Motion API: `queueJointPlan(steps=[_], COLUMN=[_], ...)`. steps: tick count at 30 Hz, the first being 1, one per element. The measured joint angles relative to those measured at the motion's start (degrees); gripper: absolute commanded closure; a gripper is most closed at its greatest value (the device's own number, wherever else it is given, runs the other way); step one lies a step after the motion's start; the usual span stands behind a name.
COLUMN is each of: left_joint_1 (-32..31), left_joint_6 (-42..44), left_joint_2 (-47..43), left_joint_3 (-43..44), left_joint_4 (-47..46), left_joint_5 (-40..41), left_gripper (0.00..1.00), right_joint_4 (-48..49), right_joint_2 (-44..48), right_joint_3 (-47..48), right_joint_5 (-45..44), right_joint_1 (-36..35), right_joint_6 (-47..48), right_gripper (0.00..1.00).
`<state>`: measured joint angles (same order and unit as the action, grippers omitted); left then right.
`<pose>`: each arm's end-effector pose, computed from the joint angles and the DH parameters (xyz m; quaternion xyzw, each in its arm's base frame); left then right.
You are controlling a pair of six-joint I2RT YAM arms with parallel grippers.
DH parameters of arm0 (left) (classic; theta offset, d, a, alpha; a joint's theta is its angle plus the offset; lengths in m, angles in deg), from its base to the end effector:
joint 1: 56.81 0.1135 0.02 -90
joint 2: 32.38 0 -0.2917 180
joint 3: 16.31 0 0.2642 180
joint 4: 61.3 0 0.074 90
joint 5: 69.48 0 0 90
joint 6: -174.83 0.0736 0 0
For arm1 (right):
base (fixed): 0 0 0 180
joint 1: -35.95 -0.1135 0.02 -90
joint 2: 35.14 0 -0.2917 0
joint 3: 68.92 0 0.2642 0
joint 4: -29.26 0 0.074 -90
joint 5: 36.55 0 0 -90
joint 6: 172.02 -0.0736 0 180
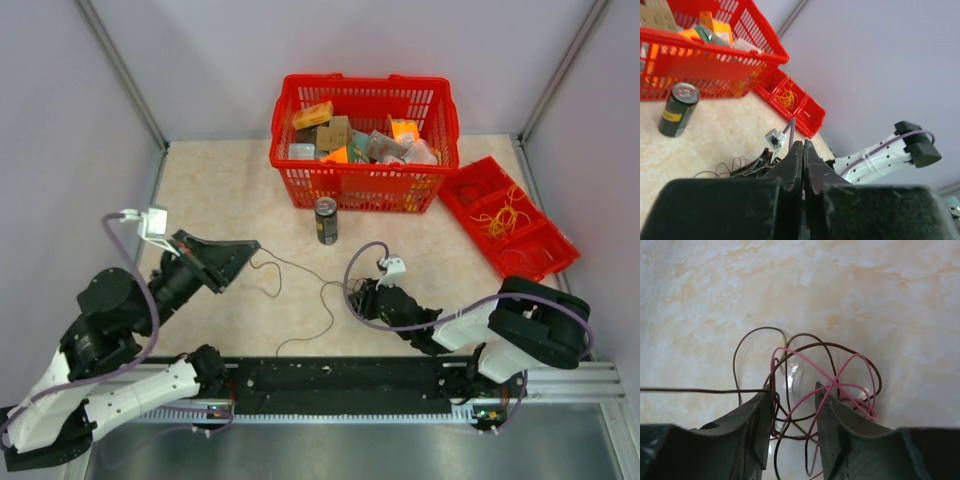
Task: Untangle the cables
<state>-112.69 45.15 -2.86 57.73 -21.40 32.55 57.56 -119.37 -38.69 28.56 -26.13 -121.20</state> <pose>0.0688 -0.0742 0.4542 0.0188 0.6784 -0.4936 0.5438 0.1551 0.2265 0.1289 -0.0517 0.8331 0.2860 0.4707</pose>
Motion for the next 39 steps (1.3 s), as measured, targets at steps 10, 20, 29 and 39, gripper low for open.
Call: queueJointPlan(steps=[10, 20, 29, 39], left_joint_1=[0.0, 0.0, 0.0, 0.0], left_joint_6=[4.2, 11.3, 17.0, 9.4], left_joint_2=[0.0, 8.1, 14.2, 12.5], left_joint_3=[14.1, 34.0, 42.3, 9.4], left_joint_4=[8.6, 12.2, 10.9, 6.5], left_joint_5=[8.8, 12.0, 13.3, 10.6], left_gripper=[1.00, 1.00, 1.00, 1.00], right_joint_4=[4.9, 6.0, 7.3, -7.4], right_joint_2=[0.0, 0.0, 0.0, 15.6], right_joint_3=[-3.6, -3.6, -4.0, -0.9], right_joint_5=[-1.9, -2.0, -0.8, 11.7], right_joint_1=[2.8, 3.1, 3.1, 3.1], right_joint_6=[-0.3, -0.5, 0.7, 5.0], right_gripper=[0.18, 0.10, 0.06, 0.07])
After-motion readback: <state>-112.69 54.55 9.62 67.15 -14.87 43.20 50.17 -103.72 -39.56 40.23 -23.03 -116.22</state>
